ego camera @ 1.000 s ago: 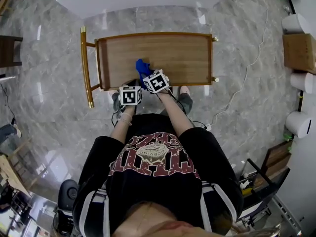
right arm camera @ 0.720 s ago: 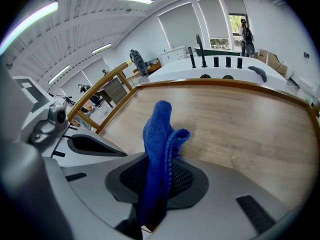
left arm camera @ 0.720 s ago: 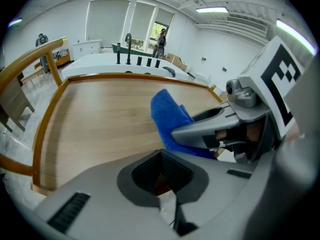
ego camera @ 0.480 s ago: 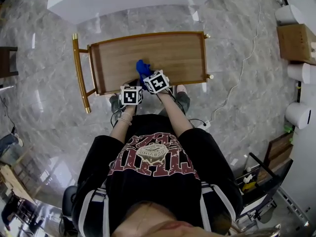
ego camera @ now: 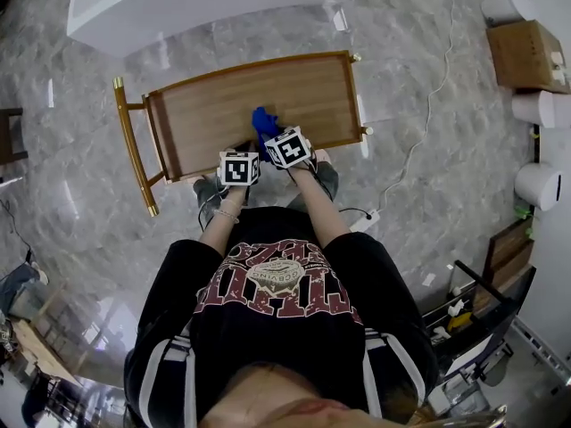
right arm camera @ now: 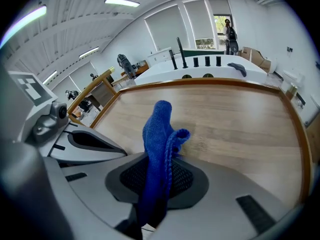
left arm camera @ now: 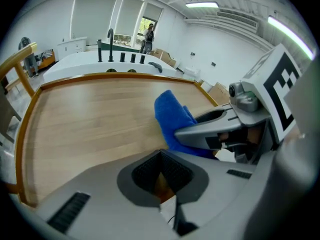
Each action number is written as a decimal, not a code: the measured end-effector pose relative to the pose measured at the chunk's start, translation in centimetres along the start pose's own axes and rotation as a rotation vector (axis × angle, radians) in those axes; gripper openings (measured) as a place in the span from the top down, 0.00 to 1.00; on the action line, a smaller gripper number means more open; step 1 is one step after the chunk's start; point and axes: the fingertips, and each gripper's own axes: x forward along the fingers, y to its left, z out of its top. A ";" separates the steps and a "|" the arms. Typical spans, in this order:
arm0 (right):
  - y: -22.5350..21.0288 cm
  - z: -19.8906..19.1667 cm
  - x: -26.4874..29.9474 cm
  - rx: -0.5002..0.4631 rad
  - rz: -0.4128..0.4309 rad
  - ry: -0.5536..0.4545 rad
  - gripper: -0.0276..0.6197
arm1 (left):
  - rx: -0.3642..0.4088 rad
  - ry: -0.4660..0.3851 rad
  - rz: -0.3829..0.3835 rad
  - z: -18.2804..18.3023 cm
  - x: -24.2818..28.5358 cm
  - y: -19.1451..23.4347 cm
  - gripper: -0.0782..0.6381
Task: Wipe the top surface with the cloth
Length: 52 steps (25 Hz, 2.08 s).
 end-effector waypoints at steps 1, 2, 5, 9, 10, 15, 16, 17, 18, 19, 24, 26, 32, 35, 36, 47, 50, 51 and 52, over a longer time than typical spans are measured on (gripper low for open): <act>-0.3 -0.1 -0.2 0.007 -0.005 -0.002 0.82 | 0.009 0.003 -0.007 0.1 0.1 -0.4 0.82; -0.5 -0.2 -0.5 0.013 -0.008 -0.003 0.82 | 0.016 0.005 -0.015 0.3 0.3 -0.8 0.82; -1.5 -0.5 -1.2 0.027 -0.022 -0.007 0.82 | 0.038 0.016 -0.027 0.6 0.8 -1.9 0.82; -2.3 -0.7 -1.9 0.043 -0.031 -0.019 0.82 | 0.066 0.027 -0.033 1.0 1.2 -2.8 0.82; -2.5 -0.7 -2.0 0.044 -0.032 -0.021 0.82 | 0.069 0.029 -0.033 1.0 1.3 -2.9 0.82; -3.5 -1.1 -2.6 0.042 -0.049 -0.025 0.82 | 0.088 0.041 -0.046 1.2 2.2 -4.1 0.82; -3.6 -1.1 -2.7 0.044 -0.051 -0.027 0.82 | 0.092 0.044 -0.050 1.2 2.3 -4.3 0.82; -3.7 -1.2 -2.8 0.047 -0.052 -0.029 0.82 | 0.097 0.047 -0.052 1.2 2.3 -4.6 0.82; -3.9 -1.3 -2.9 0.048 -0.054 -0.031 0.82 | 0.103 0.048 -0.053 1.1 2.3 -4.8 0.82; -4.0 -1.4 -3.1 0.047 -0.058 -0.032 0.82 | 0.111 0.050 -0.053 1.0 2.3 -5.0 0.82; -4.6 -1.9 -3.8 0.043 -0.074 -0.030 0.82 | 0.122 0.052 -0.053 0.5 2.5 -5.1 0.82; -4.9 -1.9 -3.8 0.042 -0.082 -0.030 0.82 | 0.121 0.052 -0.051 0.5 2.5 -5.0 0.82; -5.5 -1.8 -4.1 0.039 -0.094 -0.022 0.82 | 0.122 0.062 -0.049 0.7 2.6 -5.0 0.82; -5.7 -2.0 -4.2 0.040 -0.101 -0.019 0.82 | 0.117 0.052 -0.065 0.6 2.7 -5.0 0.82; -5.9 -2.1 -4.1 0.042 -0.102 -0.016 0.82 | 0.115 0.051 -0.069 0.6 2.7 -5.0 0.82; -7.2 -2.7 -4.8 0.055 -0.124 -0.004 0.82 | 0.153 0.054 -0.065 0.4 2.9 -5.1 0.82; -7.8 -2.8 -5.1 0.051 -0.133 0.001 0.82 | 0.164 0.058 -0.069 0.5 3.0 -5.2 0.82; -8.0 -2.8 -5.2 0.050 -0.137 0.004 0.82 | 0.160 0.061 -0.075 0.5 3.0 -5.2 0.82; -8.2 -2.9 -5.3 0.053 -0.140 0.007 0.82 | 0.153 0.064 -0.080 0.5 3.0 -5.2 0.82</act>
